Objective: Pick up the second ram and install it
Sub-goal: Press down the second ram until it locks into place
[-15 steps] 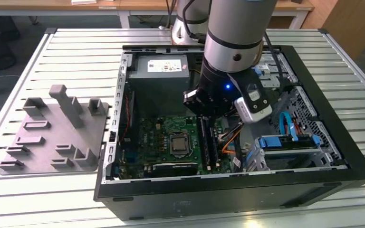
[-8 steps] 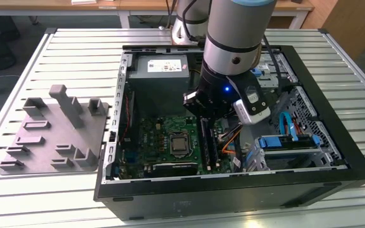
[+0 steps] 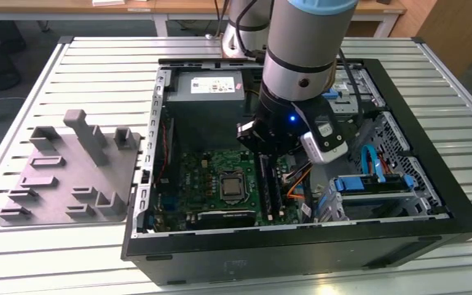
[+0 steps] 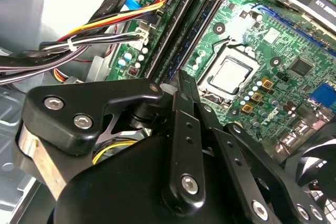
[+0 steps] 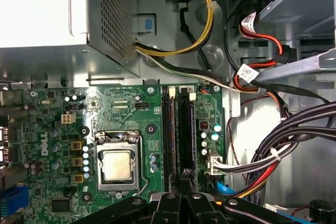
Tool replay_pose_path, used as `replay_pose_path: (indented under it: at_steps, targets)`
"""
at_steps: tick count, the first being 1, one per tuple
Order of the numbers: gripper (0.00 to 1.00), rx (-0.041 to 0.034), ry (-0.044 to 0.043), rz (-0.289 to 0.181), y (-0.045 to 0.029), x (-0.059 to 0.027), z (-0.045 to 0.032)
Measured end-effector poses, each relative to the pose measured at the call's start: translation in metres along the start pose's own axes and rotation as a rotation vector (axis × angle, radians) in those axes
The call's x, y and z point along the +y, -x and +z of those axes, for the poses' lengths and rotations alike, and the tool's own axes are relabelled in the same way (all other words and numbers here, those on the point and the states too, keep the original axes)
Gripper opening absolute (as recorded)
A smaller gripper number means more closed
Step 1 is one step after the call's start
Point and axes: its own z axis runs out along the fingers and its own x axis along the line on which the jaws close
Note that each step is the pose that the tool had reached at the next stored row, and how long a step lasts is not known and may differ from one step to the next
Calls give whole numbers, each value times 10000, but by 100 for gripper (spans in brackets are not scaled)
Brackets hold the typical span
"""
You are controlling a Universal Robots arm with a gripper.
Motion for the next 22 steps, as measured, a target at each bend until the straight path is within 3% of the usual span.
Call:
replay_pose_path:
  at_steps: [22]
  targets:
    - [10,-1,1,0,1,5,126]
